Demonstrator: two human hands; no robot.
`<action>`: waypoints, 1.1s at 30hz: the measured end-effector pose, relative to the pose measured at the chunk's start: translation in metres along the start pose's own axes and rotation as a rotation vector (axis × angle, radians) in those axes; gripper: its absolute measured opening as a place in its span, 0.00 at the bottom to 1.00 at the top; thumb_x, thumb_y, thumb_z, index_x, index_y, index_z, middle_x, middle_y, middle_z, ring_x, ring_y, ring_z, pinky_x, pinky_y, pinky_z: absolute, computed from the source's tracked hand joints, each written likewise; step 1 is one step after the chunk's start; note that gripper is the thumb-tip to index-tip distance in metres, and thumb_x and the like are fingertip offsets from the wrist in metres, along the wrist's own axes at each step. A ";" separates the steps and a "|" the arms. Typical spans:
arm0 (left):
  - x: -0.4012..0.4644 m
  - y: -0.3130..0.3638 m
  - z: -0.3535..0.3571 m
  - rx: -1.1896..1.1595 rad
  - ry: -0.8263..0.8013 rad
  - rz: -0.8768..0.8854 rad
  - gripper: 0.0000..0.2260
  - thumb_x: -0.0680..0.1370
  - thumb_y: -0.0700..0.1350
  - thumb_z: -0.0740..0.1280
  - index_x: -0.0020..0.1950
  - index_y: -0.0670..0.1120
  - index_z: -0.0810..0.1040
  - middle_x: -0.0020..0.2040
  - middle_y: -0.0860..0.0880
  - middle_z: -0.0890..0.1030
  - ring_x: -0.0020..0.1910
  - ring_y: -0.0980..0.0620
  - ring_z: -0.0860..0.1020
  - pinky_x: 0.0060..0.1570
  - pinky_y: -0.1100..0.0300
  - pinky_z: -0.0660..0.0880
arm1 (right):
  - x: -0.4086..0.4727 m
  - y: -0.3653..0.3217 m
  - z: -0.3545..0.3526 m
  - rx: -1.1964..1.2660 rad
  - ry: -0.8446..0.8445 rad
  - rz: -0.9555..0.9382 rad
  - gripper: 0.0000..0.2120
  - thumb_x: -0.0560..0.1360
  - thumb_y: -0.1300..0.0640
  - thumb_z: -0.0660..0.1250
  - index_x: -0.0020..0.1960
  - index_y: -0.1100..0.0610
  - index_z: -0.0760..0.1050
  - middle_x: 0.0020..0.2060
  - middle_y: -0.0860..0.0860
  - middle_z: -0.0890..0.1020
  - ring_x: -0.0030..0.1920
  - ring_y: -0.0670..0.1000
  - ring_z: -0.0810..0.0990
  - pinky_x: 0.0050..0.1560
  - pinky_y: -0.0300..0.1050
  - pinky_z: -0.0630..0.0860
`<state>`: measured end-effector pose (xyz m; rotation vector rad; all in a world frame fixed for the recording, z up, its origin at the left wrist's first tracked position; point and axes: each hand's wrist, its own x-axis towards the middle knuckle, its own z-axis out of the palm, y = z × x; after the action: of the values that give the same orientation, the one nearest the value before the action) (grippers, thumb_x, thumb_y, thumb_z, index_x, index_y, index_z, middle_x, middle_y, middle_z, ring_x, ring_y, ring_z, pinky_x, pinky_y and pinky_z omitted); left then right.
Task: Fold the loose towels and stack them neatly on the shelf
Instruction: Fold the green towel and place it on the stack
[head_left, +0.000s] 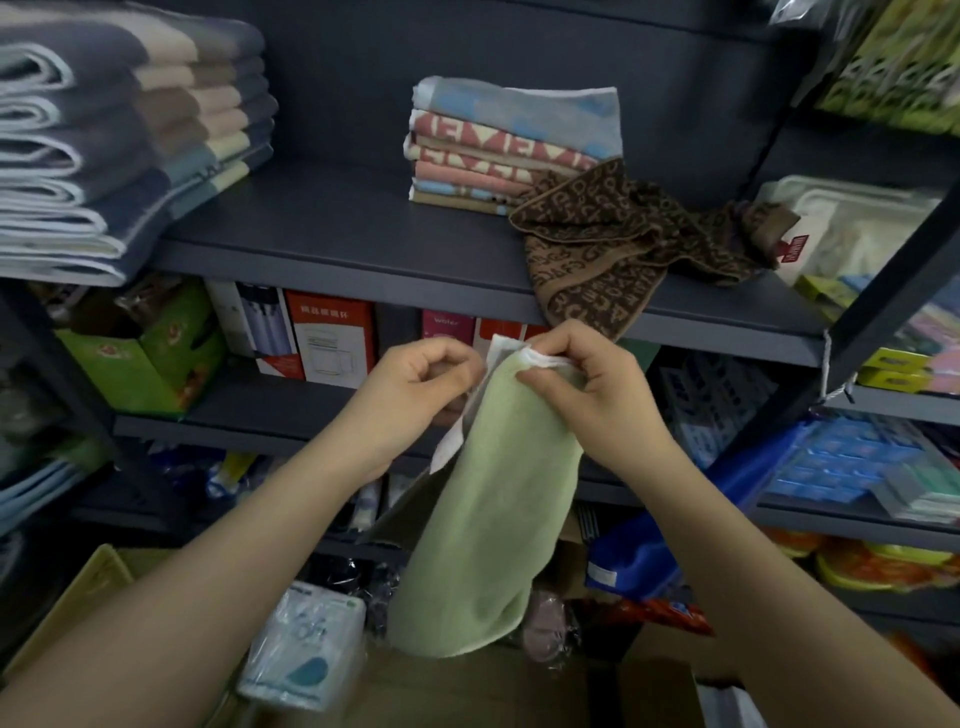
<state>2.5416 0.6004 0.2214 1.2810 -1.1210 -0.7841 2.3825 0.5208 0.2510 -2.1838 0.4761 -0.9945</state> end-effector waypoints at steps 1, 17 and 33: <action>-0.001 -0.004 -0.002 0.063 -0.010 -0.019 0.07 0.77 0.40 0.65 0.43 0.50 0.80 0.37 0.54 0.83 0.37 0.58 0.79 0.39 0.63 0.75 | 0.000 0.000 -0.002 0.058 0.005 0.013 0.11 0.73 0.63 0.68 0.39 0.48 0.72 0.38 0.41 0.78 0.42 0.36 0.77 0.43 0.28 0.71; -0.024 -0.103 -0.027 0.379 -0.145 -0.206 0.08 0.76 0.34 0.63 0.46 0.47 0.74 0.41 0.50 0.78 0.41 0.52 0.77 0.41 0.61 0.73 | 0.009 0.007 -0.028 0.617 -0.044 0.086 0.12 0.72 0.65 0.63 0.36 0.49 0.74 0.38 0.46 0.80 0.36 0.44 0.79 0.37 0.38 0.75; -0.003 -0.002 0.003 0.064 -0.147 0.112 0.25 0.70 0.67 0.63 0.53 0.48 0.77 0.48 0.52 0.81 0.47 0.56 0.79 0.49 0.65 0.75 | 0.006 -0.004 -0.007 0.159 -0.156 0.039 0.08 0.73 0.67 0.67 0.41 0.55 0.74 0.42 0.49 0.79 0.42 0.41 0.76 0.45 0.34 0.73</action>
<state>2.5379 0.6016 0.2189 1.2175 -1.3336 -0.7732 2.3815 0.5171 0.2597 -2.0812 0.3532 -0.8050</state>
